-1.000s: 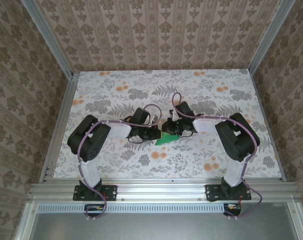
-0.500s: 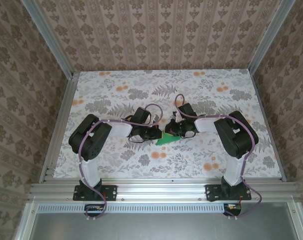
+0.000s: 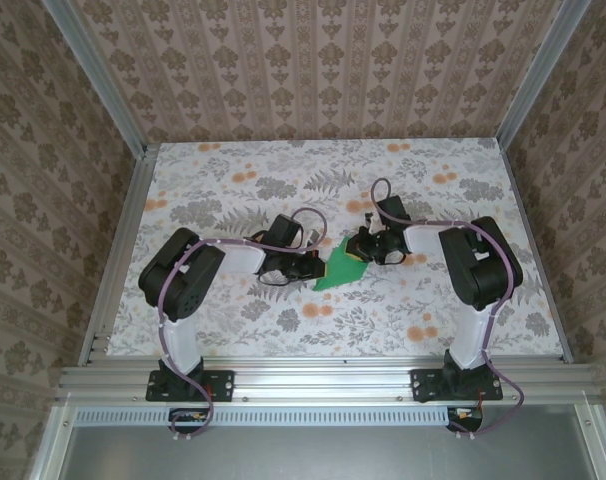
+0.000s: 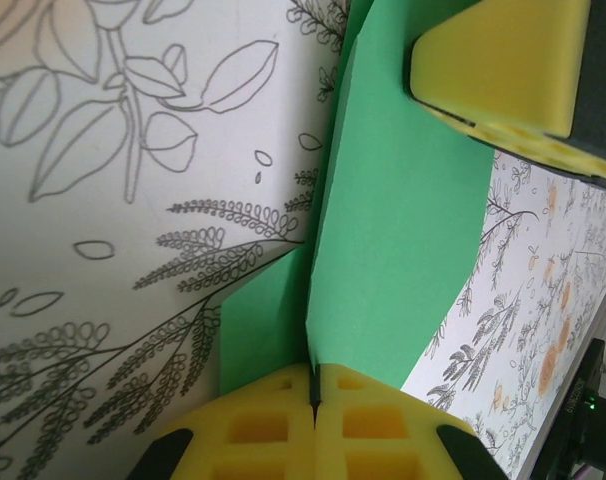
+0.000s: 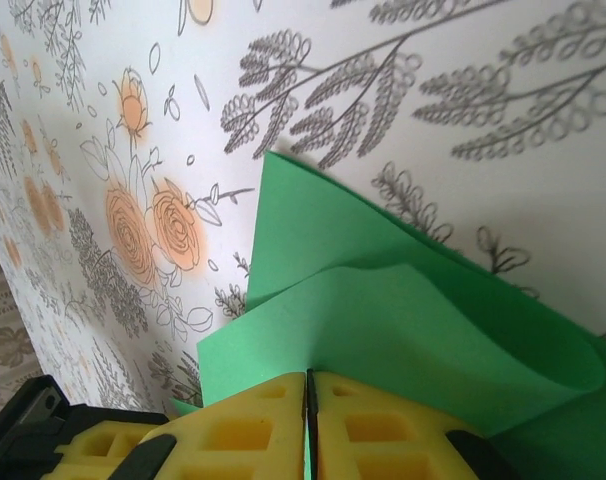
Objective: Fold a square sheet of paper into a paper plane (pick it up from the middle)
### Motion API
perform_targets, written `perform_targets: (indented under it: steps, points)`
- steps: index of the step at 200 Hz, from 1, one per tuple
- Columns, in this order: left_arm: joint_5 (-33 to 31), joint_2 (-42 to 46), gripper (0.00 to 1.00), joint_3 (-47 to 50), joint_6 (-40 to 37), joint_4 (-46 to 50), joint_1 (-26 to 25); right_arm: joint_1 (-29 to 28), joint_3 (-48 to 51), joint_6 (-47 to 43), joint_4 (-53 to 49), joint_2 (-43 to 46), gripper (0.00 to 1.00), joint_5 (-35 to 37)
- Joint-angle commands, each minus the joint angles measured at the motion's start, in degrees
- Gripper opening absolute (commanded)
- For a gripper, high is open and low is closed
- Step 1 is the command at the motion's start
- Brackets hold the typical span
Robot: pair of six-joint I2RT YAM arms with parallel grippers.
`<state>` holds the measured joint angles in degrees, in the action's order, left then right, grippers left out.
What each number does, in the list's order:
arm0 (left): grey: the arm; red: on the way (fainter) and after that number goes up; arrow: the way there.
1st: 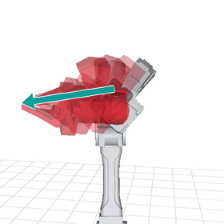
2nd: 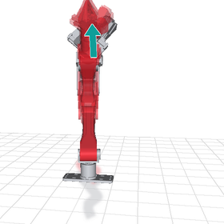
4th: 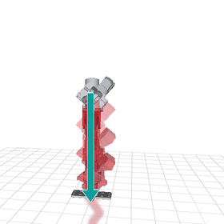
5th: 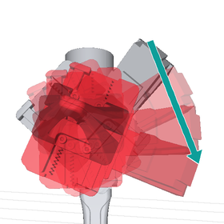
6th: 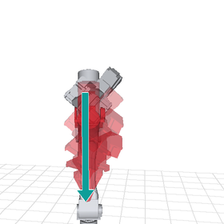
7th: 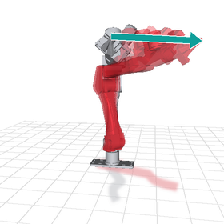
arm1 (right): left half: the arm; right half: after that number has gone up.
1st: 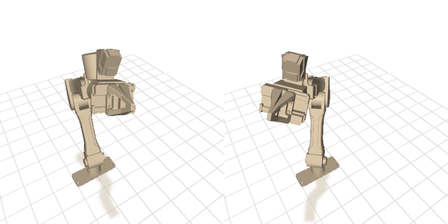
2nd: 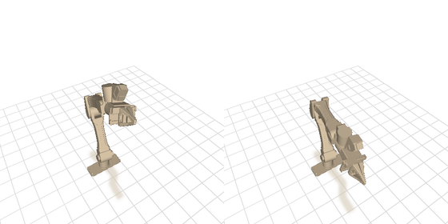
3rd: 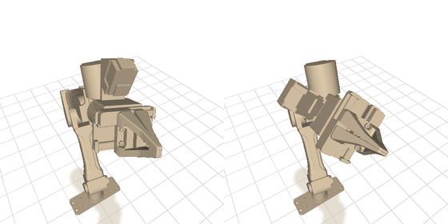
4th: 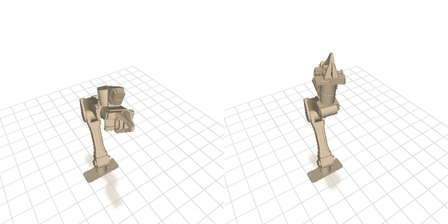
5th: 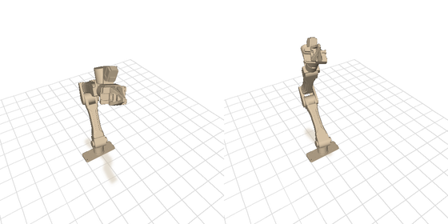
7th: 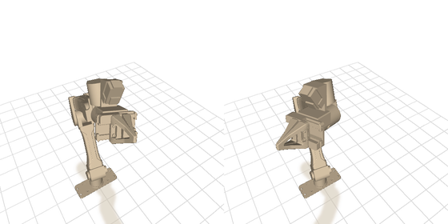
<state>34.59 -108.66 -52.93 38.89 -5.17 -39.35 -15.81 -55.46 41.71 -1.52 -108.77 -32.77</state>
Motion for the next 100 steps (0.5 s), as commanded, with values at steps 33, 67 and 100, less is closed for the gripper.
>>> perform_targets:
  steps: [33,67,100]
  points:
    - [-3.7,-4.5,0.0,2.9,-2.1,11.0,-1.1,6.5,-1.5,-2.3,-2.9,-1.9,0.13,3.3]
    - [-3.7,-4.6,0.0,2.6,-2.0,11.1,-1.1,8.8,-4.7,-4.7,-6.5,-2.3,0.13,2.1]
    - [-3.8,-4.4,0.0,2.4,-1.7,11.3,-1.2,8.3,-3.5,-4.2,-6.7,4.2,0.14,-0.3]
